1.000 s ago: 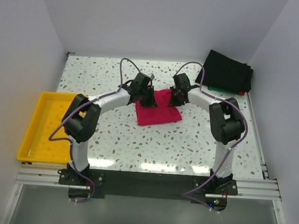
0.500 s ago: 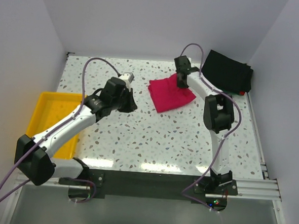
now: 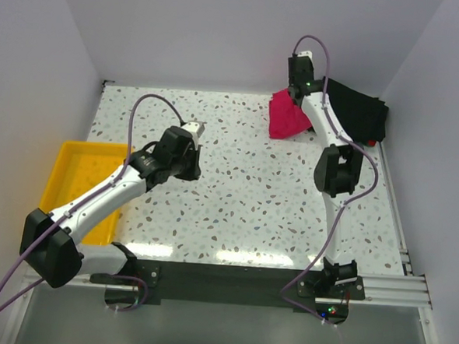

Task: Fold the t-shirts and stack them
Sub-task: Neatly place the folded tshirt to the corner

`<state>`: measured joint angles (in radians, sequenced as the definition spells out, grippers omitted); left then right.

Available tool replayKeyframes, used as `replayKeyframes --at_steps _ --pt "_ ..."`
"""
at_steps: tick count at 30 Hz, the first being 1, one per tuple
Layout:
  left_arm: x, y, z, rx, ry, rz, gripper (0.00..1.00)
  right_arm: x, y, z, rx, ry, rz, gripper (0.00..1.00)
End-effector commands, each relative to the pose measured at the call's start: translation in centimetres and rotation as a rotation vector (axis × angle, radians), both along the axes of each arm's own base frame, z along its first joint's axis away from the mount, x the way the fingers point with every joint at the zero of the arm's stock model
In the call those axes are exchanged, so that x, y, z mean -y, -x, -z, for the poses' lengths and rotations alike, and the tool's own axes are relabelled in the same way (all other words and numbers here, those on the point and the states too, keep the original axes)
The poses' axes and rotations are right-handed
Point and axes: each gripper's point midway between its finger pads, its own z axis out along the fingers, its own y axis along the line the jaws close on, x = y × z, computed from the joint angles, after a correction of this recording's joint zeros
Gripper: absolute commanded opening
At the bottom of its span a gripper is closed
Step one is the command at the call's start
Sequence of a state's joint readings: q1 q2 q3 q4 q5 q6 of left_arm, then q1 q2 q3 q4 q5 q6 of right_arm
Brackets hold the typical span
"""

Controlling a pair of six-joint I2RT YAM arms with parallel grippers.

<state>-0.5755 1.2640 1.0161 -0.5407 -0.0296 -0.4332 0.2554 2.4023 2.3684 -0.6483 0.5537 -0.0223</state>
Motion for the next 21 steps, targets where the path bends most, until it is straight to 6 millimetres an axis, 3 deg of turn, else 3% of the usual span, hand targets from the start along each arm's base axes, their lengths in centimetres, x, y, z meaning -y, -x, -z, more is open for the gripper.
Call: replayKeyframes --at_steps 1,12,21 --pt "-0.4 0.5 0.3 0.005 -0.023 0.038 0.00 1.3 -1.2 -6.3 0.121 0.087 -0.015 0.00" --pt "-0.2 1.2 1.9 -0.043 -0.027 0.071 0.00 4.4 -2.1 -11.2 0.225 0.092 0.000 0.00" --pt "-0.1 1.2 2.5 -0.062 -0.033 0.076 0.00 8.2 -2.1 -12.8 0.277 0.055 0.068 0.00"
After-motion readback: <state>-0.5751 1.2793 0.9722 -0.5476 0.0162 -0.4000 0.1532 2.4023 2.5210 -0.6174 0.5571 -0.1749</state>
